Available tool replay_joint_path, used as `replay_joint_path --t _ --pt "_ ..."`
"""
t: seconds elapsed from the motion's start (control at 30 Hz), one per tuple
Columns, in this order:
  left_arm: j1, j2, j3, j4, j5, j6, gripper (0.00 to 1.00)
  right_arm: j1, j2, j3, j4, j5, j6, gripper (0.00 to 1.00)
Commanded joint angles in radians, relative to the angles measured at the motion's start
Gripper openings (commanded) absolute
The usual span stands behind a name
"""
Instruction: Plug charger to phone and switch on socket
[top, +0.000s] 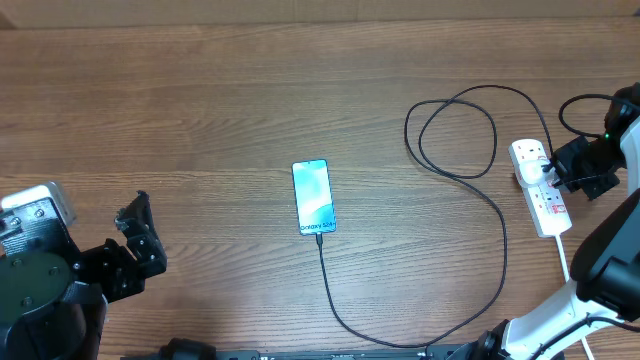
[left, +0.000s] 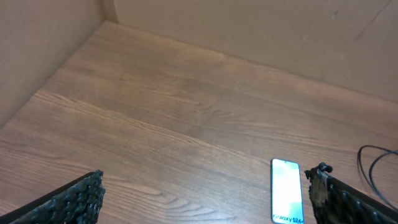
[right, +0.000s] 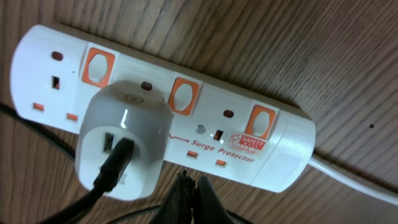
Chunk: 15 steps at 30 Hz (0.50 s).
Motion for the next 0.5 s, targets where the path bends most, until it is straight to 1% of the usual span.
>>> replay_joint_path --t 0.0,0.47 --pt "0.005 0.002 -0.004 -0.002 -0.014 -0.013 1.00 -0.002 0.022 0.018 0.018 0.016 -0.010 0.04" --pt "0.005 0.002 -0.004 -0.002 -0.013 -0.013 1.00 -0.002 0.069 0.018 0.073 0.015 -0.010 0.04"
